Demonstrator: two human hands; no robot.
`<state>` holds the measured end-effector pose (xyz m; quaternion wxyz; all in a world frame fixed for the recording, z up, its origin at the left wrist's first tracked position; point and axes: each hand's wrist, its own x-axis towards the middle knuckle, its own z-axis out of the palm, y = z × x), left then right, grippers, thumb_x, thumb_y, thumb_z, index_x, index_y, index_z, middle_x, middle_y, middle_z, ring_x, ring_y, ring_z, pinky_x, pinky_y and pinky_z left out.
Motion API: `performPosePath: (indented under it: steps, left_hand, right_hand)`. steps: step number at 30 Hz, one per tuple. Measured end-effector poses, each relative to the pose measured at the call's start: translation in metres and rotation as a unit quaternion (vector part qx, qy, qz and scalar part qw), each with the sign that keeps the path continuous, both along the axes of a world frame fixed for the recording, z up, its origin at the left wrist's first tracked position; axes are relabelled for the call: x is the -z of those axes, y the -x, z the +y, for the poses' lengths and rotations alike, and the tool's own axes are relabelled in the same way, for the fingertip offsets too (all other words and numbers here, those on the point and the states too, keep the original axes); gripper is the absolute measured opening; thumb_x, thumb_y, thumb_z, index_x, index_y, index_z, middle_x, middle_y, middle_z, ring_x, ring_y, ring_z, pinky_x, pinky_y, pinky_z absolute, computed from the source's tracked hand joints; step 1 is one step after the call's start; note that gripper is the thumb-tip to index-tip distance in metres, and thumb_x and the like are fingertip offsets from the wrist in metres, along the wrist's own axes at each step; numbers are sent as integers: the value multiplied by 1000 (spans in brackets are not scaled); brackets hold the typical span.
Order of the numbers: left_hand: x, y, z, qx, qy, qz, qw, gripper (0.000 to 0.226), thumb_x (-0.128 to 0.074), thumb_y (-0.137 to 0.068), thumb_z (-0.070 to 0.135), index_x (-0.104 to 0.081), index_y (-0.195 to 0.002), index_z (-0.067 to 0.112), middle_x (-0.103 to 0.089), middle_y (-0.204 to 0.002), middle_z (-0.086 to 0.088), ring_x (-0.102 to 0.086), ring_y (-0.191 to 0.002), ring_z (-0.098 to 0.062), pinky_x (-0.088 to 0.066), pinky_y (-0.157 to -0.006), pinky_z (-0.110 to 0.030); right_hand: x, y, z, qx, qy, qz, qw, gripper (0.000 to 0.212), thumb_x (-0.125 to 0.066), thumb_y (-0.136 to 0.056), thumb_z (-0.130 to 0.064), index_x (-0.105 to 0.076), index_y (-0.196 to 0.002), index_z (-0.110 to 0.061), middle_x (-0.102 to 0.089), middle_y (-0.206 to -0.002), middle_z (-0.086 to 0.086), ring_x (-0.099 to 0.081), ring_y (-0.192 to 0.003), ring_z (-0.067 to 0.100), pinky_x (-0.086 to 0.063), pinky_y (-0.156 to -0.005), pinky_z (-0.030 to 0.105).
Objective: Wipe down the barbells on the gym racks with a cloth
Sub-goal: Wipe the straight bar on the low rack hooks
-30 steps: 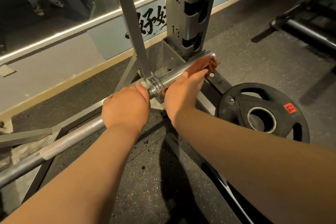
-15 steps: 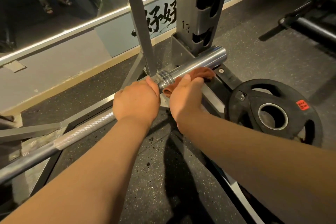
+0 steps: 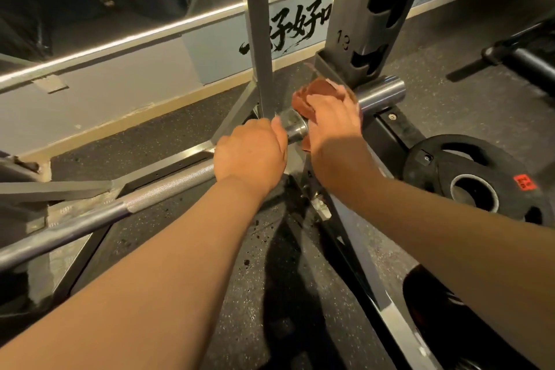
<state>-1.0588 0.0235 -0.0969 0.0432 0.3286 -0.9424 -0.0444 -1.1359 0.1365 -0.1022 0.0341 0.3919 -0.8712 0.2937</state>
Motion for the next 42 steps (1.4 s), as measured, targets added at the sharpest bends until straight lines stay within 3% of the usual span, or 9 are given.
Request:
performPosePath:
  steps: [4, 9, 13, 19, 26, 30, 35, 39, 42]
  left_hand:
    - [-5, -32, -2, -9, 7, 16, 1000, 36, -29, -109, 32, -61, -112, 17, -66, -102, -5, -60, -90, -26, -49, -82, -42]
    - [-3, -98, -40, -124, 4, -8, 992, 62, -13, -104, 38, -69, -99, 13, -72, -95, -9, -67, -93, -30, -41, -109, -54]
    - [-6, -99, -43, -119, 11, -29, 992, 55, -18, -104, 35, -68, -93, 15, -69, -87, -7, -66, -86, -30, -38, -112, -53]
    - [0, -102, -45, -104, 37, -6, 994, 59, -16, -105, 38, -68, -89, 14, -62, -77, -5, -54, -70, -26, -44, -104, -47]
    - [-1, -102, -45, -105, 47, 3, 993, 55, -20, -106, 37, -66, -86, 15, -58, -74, -3, -45, -67, -24, -48, -96, -46]
    - [-1, -104, -44, -106, 50, -5, 993, 54, -21, -106, 36, -67, -87, 15, -64, -78, -5, -53, -70, -27, -46, -88, -43]
    - [0, -101, -46, -97, 48, -7, 994, 48, -23, -107, 35, -63, -90, 17, -50, -75, -1, -45, -68, -24, -47, -85, -43]
    - [4, -102, -47, -92, 50, -4, 994, 46, -20, -107, 37, -52, -78, 20, -49, -70, 1, -49, -66, -24, -39, -73, -38]
    - [3, -102, -47, -87, 55, 3, 995, 48, -19, -107, 38, -50, -74, 20, -48, -68, 1, -48, -64, -24, -36, -71, -37]
  right_hand:
    - [-12, 33, 4, -32, -130, 19, 991, 47, -27, -98, -31, -59, -128, -16, -59, -126, 5, -49, -128, 28, -13, -124, 62]
    - [-21, 26, -19, 59, -80, -30, 995, 25, -43, -105, -16, -57, -126, -14, -58, -123, 9, -47, -130, 30, -6, -127, 53]
    - [-20, 3, -23, -35, 61, 23, 997, 30, -37, -103, -13, -62, -119, -13, -62, -113, 6, -55, -115, 26, -14, -127, 44]
    - [3, -35, -41, -230, -43, 83, 969, 27, -47, -106, -23, -65, -123, -11, -66, -114, 2, -57, -111, 22, -29, -122, 39]
    - [15, -74, -58, -3, 16, 76, 997, 36, -35, -109, -29, -65, -108, -9, -64, -101, 5, -57, -100, 27, -40, -109, 45]
    - [21, -85, -42, -62, 25, 45, 997, 33, -45, -105, -20, -59, -132, -7, -63, -126, 7, -54, -125, 26, -31, -120, 47]
    - [-9, -37, -66, -59, -129, 34, 989, 34, -28, -108, -31, -58, -104, -15, -54, -95, 1, -45, -88, 20, -39, -85, 32]
    - [0, -67, -79, 28, -135, 43, 990, 24, -41, -104, -26, -62, -111, -19, -54, -97, -1, -51, -101, 24, -35, -110, 45]
    - [22, -98, -50, -18, 19, 33, 999, 28, -50, -101, -12, -63, -125, -12, -64, -124, 3, -49, -131, 29, -23, -121, 59]
